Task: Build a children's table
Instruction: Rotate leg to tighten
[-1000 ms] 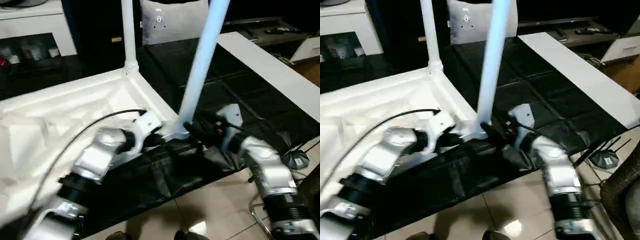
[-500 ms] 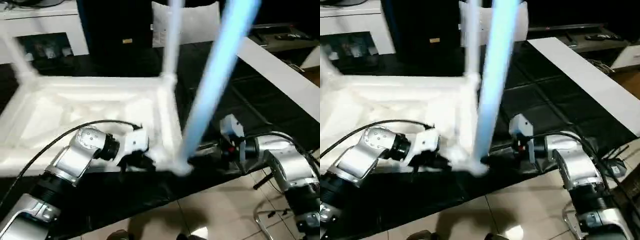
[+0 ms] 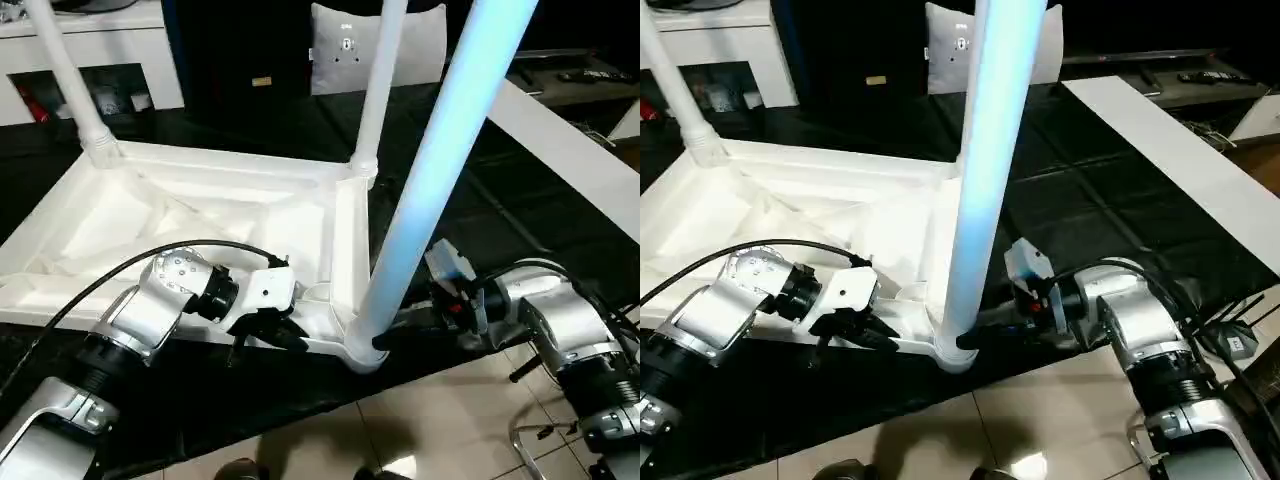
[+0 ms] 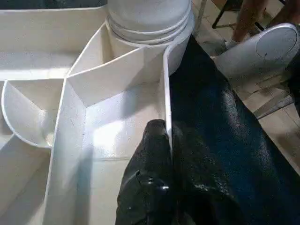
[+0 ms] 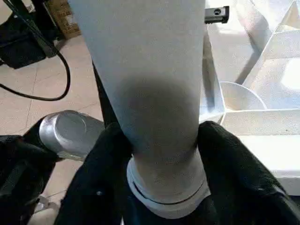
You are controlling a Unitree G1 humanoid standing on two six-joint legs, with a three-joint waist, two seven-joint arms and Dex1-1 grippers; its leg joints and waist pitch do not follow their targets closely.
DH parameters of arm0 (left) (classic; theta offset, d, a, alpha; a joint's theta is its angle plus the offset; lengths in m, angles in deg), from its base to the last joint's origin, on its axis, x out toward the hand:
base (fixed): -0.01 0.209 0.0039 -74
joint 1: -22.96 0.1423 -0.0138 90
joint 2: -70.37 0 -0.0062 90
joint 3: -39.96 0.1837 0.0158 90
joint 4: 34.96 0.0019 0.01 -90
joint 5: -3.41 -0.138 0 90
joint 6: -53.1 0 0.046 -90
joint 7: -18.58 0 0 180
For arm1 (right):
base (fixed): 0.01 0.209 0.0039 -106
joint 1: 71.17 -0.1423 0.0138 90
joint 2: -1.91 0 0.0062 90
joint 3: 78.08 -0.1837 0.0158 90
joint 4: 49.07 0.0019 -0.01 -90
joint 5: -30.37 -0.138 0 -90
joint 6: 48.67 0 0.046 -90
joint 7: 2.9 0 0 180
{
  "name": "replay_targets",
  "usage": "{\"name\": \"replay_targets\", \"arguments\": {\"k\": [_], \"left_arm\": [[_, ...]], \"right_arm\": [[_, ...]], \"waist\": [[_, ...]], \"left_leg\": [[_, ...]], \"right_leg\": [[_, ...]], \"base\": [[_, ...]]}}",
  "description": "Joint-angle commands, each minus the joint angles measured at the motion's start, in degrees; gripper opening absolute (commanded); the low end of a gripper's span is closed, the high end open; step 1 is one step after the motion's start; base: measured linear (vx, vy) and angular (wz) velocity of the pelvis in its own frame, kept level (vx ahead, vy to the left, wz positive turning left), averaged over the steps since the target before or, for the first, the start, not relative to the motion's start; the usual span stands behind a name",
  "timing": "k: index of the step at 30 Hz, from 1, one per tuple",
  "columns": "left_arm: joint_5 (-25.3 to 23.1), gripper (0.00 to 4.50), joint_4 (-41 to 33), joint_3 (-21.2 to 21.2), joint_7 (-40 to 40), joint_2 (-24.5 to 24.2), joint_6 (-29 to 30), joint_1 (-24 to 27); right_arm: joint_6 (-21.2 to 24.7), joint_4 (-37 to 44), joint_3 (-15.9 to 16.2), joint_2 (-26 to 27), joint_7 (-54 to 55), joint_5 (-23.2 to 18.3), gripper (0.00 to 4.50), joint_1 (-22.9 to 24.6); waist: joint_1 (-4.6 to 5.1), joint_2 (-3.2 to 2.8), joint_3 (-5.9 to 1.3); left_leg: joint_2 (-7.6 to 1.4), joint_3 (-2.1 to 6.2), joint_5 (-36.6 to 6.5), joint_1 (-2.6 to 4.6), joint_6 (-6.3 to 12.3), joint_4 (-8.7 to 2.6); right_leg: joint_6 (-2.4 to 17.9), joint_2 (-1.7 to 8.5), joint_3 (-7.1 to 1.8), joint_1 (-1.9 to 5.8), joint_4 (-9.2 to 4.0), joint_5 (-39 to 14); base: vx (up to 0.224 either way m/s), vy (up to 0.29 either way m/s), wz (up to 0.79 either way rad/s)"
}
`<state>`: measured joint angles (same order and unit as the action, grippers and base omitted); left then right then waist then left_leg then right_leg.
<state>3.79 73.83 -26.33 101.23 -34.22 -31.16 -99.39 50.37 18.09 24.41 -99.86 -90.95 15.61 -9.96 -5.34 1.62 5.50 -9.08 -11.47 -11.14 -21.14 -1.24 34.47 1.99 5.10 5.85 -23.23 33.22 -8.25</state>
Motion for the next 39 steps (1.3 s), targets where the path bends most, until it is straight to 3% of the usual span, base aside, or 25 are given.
{"name": "replay_targets", "arguments": {"k": [1, 10, 14, 16, 18, 19, 22, 23, 25, 29, 31, 34, 39], "left_arm": [[1.01, 0.00, -1.20, 2.63, 3.18, 0.83, -1.84, -1.49], [0.66, 0.00, -0.37, 2.25, 3.76, 0.75, -2.23, -1.38], [0.72, 0.00, -0.82, 1.01, 1.08, 1.14, 1.52, -0.94], [0.95, 0.00, -1.69, -1.19, -4.26, 2.80, 6.90, -0.74], [1.32, 0.00, -3.42, -2.99, -8.80, 4.53, 11.74, -0.42], [1.62, 0.00, -4.34, -3.71, -10.60, 5.45, 13.55, -0.20], [1.76, 0.00, -5.61, -5.00, -14.01, 7.31, 16.19, 0.11], [1.73, 0.00, -6.48, -5.72, -16.28, 8.63, 18.00, 0.36], [1.13, 0.00, -7.20, -6.61, -19.66, 10.48, 19.91, 0.58], [-1.22, 0.00, -7.82, -8.58, -29.20, 15.56, 24.23, 0.50], [-1.77, 0.00, -8.05, -9.11, -32.09, 17.06, 25.74, 0.30], [-3.93, 0.00, -8.54, -10.31, -41.49, 22.07, 28.80, -0.34], [-4.47, 0.00, -9.48, -10.01, -44.23, 24.48, 30.18, -0.22]], "right_arm": [[-0.29, 0.55, 0.61, 0.29, -0.96, -1.00, 2.04, -0.70], [0.53, 1.24, 1.06, 0.17, -2.80, -1.59, 1.91, -0.08], [4.01, 3.11, -0.53, 1.01, -0.41, -3.50, 1.90, 0.92], [8.48, 5.42, -2.07, 2.98, 6.22, -4.11, 1.90, 2.17], [10.92, 6.54, -3.39, 5.80, 13.99, -3.34, 1.90, 2.95], [10.91, 6.87, -3.80, 7.28, 17.19, -2.69, 1.90, 3.27], [10.92, 7.43, -4.15, 9.58, 21.89, -1.55, 1.90, 3.77], [11.57, 7.51, -4.63, 11.46, 25.26, -1.14, 1.90, 3.89], [12.03, 7.51, -5.12, 13.96, 29.34, -0.56, 1.90, 3.87], [13.01, 7.22, -6.06, 20.85, 40.47, 1.80, 1.90, 3.44], [13.68, 7.30, -6.40, 22.94, 44.26, 2.55, 1.90, 3.29], [14.72, 5.35, -9.14, 29.87, 58.16, 3.86, 1.90, 2.21], [12.07, 4.15, -10.88, 32.30, 62.71, 4.31, 1.90, 2.19]], "waist": [[0.37, 0.09, -4.27], [0.34, 0.08, -4.16], [0.38, -0.06, -4.09], [0.25, -0.01, -4.06], [0.93, 0.17, -3.87], [1.14, -0.09, -3.69], [2.52, 0.21, -3.81], [3.06, 0.01, -3.80], [3.81, 0.17, -3.78], [4.62, 0.17, -3.84], [4.75, 0.04, -3.99], [4.85, -0.11, -4.08], [4.61, -0.28, -4.09]], "left_leg": [[-5.04, 2.08, -10.67, 1.15, 2.48, -4.47], [-5.12, 2.05, -10.69, 1.19, 2.66, -4.52], [-5.14, 2.03, -11.17, 1.31, 2.16, -4.59], [-5.20, 2.11, -11.09, 1.30, 1.91, -4.67], [-4.95, 2.32, -12.48, 1.19, 0.82, -4.76], [-4.81, 2.44, -13.58, 1.29, 0.13, -4.74], [-4.55, 2.90, -13.92, 0.72, -0.09, -4.74], [-4.65, 2.85, -13.43, 0.71, 0.19, -4.74], [-4.56, 2.73, -13.16, 0.53, 0.75, -4.67], [-4.28, 2.59, -11.34, 0.44, 1.61, -4.48], [-4.39, 2.53, -9.56, 0.40, 2.23, -4.51], [-4.49, 2.35, -7.92, 0.52, 2.60, -4.49], [-4.34, 2.25, -7.99, 0.43, 3.38, -4.47]], "right_leg": [[11.95, 5.00, -3.85, 2.69, -3.48, -19.96], [11.93, 4.96, -3.87, 2.58, -3.50, -20.20], [12.10, 4.90, -3.94, 2.56, -3.50, -20.35], [12.07, 4.97, -3.98, 2.59, -3.50, -20.33], [11.45, 5.08, -3.92, 2.58, -3.80, -23.03], [10.48, 5.21, -3.90, 2.41, -4.27, -26.02], [8.30, 5.29, -3.57, 2.81, -4.63, -29.20], [8.78, 5.15, -3.71, 2.66, -4.49, -27.26], [9.56, 4.97, -3.72, 2.61, -4.40, -25.42], [9.99, 4.90, -3.70, 2.53, -4.49, -24.30], [10.63, 4.70, -3.75, 2.59, -4.14, -20.99], [12.04, 4.59, -3.85, 2.38, -3.75, -16.98], [11.88, 4.54, -3.75, 2.54, -3.80, -15.30]], "base": [[0.000, 0.000, 0.00], [0.000, 0.000, 0.00], [0.000, 0.000, 0.00], [0.000, 0.000, 0.00], [0.000, 0.000, 0.00], [0.000, 0.000, 0.00], [0.000, 0.000, 0.00], [0.000, 0.000, 0.00], [0.000, 0.000, 0.00], [0.000, 0.000, 0.00], [0.000, 0.000, 0.00], [0.000, 0.000, 0.00], [0.000, 0.000, 0.00]]}}
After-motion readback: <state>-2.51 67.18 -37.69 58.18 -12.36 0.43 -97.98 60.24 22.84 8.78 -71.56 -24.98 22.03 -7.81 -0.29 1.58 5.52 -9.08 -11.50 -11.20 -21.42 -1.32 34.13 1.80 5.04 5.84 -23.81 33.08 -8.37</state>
